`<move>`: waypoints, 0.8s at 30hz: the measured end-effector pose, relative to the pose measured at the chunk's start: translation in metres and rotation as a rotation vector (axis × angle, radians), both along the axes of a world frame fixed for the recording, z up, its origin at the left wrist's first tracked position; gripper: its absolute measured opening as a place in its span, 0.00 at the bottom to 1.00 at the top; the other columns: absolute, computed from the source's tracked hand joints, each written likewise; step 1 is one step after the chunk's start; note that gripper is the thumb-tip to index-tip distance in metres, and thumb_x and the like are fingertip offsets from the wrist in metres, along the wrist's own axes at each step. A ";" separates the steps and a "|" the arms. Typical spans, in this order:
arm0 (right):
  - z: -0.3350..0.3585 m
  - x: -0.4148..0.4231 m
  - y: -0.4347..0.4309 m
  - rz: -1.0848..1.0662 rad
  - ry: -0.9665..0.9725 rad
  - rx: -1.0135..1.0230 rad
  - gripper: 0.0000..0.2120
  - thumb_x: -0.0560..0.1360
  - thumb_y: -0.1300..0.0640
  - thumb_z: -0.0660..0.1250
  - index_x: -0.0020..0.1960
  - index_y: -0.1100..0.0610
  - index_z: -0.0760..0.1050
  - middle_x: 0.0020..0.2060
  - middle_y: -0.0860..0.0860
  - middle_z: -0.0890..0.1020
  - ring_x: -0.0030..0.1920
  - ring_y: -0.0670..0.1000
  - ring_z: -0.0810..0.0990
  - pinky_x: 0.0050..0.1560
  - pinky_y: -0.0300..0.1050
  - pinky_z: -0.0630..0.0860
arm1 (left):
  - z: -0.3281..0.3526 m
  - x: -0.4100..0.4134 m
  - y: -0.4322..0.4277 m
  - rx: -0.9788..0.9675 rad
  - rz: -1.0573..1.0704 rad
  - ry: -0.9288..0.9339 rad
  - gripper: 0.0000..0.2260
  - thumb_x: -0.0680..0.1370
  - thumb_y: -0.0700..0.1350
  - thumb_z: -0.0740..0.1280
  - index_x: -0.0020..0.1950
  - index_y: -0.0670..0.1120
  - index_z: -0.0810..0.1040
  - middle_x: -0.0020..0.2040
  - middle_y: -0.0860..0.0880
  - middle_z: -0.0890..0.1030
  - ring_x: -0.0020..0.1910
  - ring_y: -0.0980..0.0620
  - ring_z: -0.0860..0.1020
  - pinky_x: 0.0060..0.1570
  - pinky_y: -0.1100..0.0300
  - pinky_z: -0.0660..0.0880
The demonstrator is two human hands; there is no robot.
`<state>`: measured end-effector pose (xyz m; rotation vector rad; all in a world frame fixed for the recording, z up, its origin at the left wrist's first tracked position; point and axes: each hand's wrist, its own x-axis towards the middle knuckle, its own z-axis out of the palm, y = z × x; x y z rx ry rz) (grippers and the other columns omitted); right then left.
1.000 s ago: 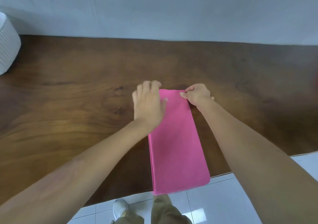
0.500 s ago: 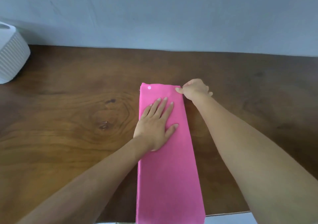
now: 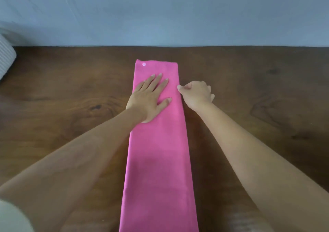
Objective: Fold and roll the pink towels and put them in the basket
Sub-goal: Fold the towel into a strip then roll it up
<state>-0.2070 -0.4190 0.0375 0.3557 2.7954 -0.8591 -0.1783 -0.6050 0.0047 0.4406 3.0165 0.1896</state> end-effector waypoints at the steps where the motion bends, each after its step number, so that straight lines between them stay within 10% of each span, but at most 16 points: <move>1: -0.001 0.007 0.000 0.013 0.016 0.002 0.14 0.79 0.38 0.63 0.46 0.43 0.84 0.59 0.49 0.78 0.66 0.57 0.69 0.64 0.57 0.64 | 0.000 -0.008 0.000 -0.003 0.001 -0.004 0.32 0.82 0.67 0.43 0.83 0.56 0.41 0.83 0.54 0.41 0.82 0.53 0.40 0.80 0.49 0.43; 24: -0.003 0.219 -0.010 -0.135 0.040 0.105 0.13 0.79 0.44 0.64 0.45 0.53 0.75 0.50 0.45 0.72 0.53 0.49 0.67 0.60 0.49 0.62 | 0.007 -0.069 -0.009 0.013 -0.032 -0.022 0.33 0.82 0.66 0.43 0.84 0.52 0.45 0.84 0.48 0.45 0.82 0.47 0.44 0.80 0.47 0.45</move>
